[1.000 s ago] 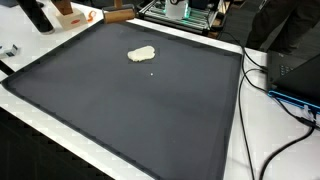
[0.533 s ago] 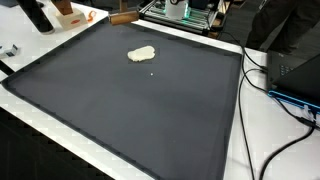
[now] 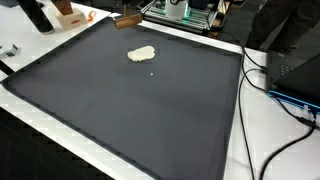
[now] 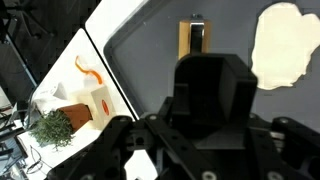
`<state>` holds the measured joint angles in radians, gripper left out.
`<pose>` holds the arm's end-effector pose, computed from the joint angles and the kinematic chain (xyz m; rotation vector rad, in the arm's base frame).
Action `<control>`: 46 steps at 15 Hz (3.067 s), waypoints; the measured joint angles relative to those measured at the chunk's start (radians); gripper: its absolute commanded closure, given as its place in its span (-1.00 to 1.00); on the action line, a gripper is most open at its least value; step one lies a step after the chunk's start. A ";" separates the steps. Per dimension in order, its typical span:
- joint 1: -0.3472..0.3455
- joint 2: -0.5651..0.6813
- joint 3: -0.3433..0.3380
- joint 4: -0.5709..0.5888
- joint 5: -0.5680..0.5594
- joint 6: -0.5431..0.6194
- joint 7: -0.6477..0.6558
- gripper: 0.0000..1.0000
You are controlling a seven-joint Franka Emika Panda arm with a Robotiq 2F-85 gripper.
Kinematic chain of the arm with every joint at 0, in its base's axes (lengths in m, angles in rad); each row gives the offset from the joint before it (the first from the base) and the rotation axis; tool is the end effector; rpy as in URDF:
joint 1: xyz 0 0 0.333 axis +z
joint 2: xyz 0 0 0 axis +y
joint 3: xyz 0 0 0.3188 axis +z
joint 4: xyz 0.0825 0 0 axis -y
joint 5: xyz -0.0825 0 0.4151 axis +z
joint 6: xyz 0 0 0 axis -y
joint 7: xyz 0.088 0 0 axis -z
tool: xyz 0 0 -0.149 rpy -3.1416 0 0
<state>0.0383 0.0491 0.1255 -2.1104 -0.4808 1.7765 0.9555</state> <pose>0.5257 0.0269 0.3263 2.4545 -0.7570 -0.1106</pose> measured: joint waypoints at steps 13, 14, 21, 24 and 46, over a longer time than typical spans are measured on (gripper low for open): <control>0.024 0.093 -0.033 0.022 0.000 0.000 -0.043 0.51; 0.025 0.097 -0.035 0.023 0.000 0.000 -0.048 0.51; 0.026 0.126 -0.050 0.036 0.001 0.011 -0.086 0.51; 0.026 0.135 -0.060 0.036 0.001 0.038 -0.100 0.51; 0.002 0.104 -0.130 0.001 0.195 0.263 -0.451 0.51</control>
<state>0.0401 0.1532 -0.0041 -2.1096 -0.2855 2.0392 0.5044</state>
